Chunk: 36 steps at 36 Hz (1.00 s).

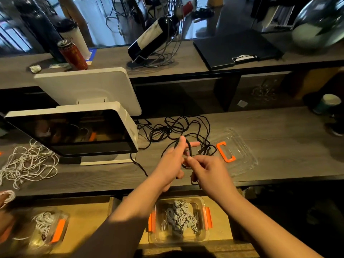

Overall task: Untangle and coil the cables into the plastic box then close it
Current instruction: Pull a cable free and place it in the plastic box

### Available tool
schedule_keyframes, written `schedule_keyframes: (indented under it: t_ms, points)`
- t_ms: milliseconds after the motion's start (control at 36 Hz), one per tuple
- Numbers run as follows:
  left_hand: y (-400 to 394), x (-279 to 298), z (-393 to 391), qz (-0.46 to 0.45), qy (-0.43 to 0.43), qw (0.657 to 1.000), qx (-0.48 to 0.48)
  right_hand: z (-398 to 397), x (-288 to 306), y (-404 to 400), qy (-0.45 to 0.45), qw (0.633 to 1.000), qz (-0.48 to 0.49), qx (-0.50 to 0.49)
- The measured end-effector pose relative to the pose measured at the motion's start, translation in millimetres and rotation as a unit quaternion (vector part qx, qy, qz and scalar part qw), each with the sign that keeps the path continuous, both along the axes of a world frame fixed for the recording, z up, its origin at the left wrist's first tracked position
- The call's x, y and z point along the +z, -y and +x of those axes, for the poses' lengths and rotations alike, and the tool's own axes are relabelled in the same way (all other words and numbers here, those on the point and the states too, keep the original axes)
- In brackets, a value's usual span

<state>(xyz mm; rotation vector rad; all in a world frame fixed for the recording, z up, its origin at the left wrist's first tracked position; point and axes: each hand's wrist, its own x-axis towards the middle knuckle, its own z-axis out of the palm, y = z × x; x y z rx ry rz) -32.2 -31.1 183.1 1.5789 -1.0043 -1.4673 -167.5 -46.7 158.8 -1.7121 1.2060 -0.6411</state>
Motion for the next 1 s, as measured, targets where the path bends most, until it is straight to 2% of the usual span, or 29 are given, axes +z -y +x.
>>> schedule_keyframes:
  t_ms: [83, 139, 250, 417, 667, 750, 861, 1000]
  points:
    - [0, -2, -2, -0.010, 0.006, 1.000, 0.016, 3, 2, -5, -0.030, 0.999, -0.027, 0.014]
    - [1, -1, -3, -0.005, -0.044, 0.999, 0.024, 4, 4, -6, -0.039, 0.998, -0.039, 0.021]
    - [1, 2, -3, -0.007, -0.140, 0.989, 0.047, 4, 4, -8, -0.011, 0.999, -0.028, 0.031]
    - [-2, -7, -7, -0.017, -0.201, 0.976, 0.086, 1, 0, -11, 0.040, 0.997, 0.014, 0.061]
    - [-5, -7, -15, -0.065, -0.169, 0.971, 0.154, -2, 1, -11, 0.101, 0.988, 0.084, 0.082]
    - [-2, -6, -9, -0.055, -0.201, 0.956, 0.208, 0, -1, -16, 0.125, 0.980, 0.140, 0.066]
    - [2, -8, 6, -0.017, -0.316, 0.914, 0.255, 6, -10, -23, 0.069, 0.988, 0.124, 0.067]
    - [5, -15, 12, -0.017, -0.351, 0.896, 0.270, 16, -22, -31, 0.002, 0.995, 0.094, 0.015]
